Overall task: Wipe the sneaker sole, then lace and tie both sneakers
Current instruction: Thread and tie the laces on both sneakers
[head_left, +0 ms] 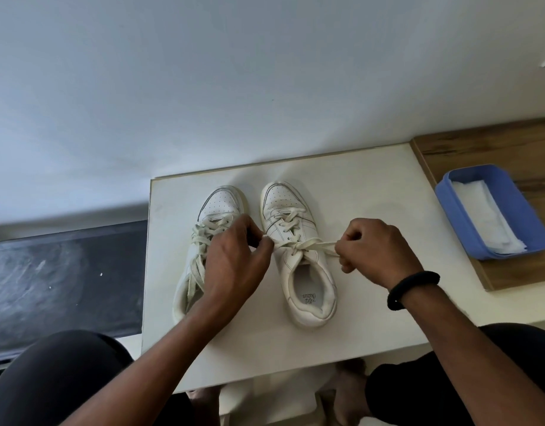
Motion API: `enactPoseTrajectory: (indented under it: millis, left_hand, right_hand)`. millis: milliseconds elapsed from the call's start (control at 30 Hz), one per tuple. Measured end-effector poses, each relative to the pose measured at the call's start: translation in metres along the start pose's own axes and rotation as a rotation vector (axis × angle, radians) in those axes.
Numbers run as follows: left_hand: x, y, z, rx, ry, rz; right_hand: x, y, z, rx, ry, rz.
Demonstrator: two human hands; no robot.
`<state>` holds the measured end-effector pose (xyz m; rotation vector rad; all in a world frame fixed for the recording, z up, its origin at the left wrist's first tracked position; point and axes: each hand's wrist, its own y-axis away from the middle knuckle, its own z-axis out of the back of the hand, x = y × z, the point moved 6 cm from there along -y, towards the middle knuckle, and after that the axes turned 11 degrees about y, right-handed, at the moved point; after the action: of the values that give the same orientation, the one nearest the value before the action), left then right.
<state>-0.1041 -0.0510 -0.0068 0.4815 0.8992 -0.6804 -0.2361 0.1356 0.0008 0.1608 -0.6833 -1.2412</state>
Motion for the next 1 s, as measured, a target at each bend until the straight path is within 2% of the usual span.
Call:
enactPoseTrajectory:
  millis: [100,200,233,367,467,767,1000]
  left_hand:
    - [0.002,-0.002,-0.003,0.039,-0.054,-0.032]
    - [0.003,-0.004,-0.003,0.047,-0.07,-0.062]
    - [0.003,-0.005,-0.002,0.043,-0.079,-0.07]
    - [-0.002,-0.004,-0.003,0.023,-0.19,-0.176]
    - [-0.006,-0.002,-0.003,-0.001,-0.305,-0.246]
    - [0.0,-0.007,-0.001,0.0,-0.352,-0.208]
    - [-0.001,-0.005,-0.001,-0.004,-0.401,-0.209]
  right_hand:
    - [-0.002,-0.002,0.002,0.044,-0.426,-0.029]
    - [-0.005,-0.003,0.003,0.018,-0.519,-0.03]
    - [-0.007,-0.005,0.004,-0.012,-0.447,-0.015]
    - [-0.003,-0.005,0.008,-0.182,0.15,0.138]
    - [0.004,-0.002,0.003,-0.206,0.325,0.165]
    - [0.014,0.002,-0.005,-0.191,0.531,0.176]
    - [0.01,0.0,-0.009,-0.095,0.536,0.15]
